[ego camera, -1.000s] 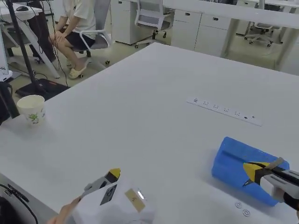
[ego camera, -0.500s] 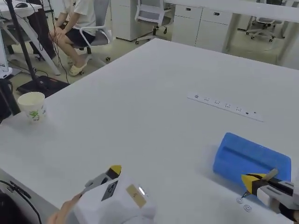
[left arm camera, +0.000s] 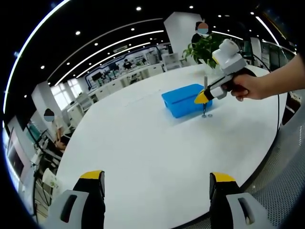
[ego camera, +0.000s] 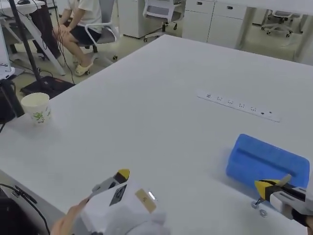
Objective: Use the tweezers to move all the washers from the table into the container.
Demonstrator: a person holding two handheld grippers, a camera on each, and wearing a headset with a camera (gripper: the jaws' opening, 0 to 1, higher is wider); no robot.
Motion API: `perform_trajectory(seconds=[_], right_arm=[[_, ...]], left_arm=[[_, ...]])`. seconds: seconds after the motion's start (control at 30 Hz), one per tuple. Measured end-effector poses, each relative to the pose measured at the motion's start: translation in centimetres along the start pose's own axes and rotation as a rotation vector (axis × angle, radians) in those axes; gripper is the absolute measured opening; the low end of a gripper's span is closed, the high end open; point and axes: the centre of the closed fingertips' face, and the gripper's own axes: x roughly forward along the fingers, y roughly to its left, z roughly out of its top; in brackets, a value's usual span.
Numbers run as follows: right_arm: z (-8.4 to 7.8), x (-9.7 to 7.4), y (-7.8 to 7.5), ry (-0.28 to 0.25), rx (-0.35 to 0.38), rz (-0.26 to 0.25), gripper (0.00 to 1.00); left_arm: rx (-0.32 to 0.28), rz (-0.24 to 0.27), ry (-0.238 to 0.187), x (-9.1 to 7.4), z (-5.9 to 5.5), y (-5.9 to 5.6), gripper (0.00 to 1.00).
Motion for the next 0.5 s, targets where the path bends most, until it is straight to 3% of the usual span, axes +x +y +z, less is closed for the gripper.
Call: perform_trajectory(seconds=[0.4,0.47,0.5], right_arm=[[-0.5,-0.3,0.1,0.004,-0.060,-0.016,0.03],[-0.8,-0.3,0.1,0.022,-0.104,-0.015,0.03],[-1.9,-0.1,-0.3,0.077,-0.164,-0.024,0.03]], left_arm=[[0.001,-0.001,0.001,0.0,0.0,0.0,0.92],[0.000,0.000,0.001,0.0,0.0,0.0,0.92],[0.000,0.000,0.001,0.0,0.0,0.0,0.92]])
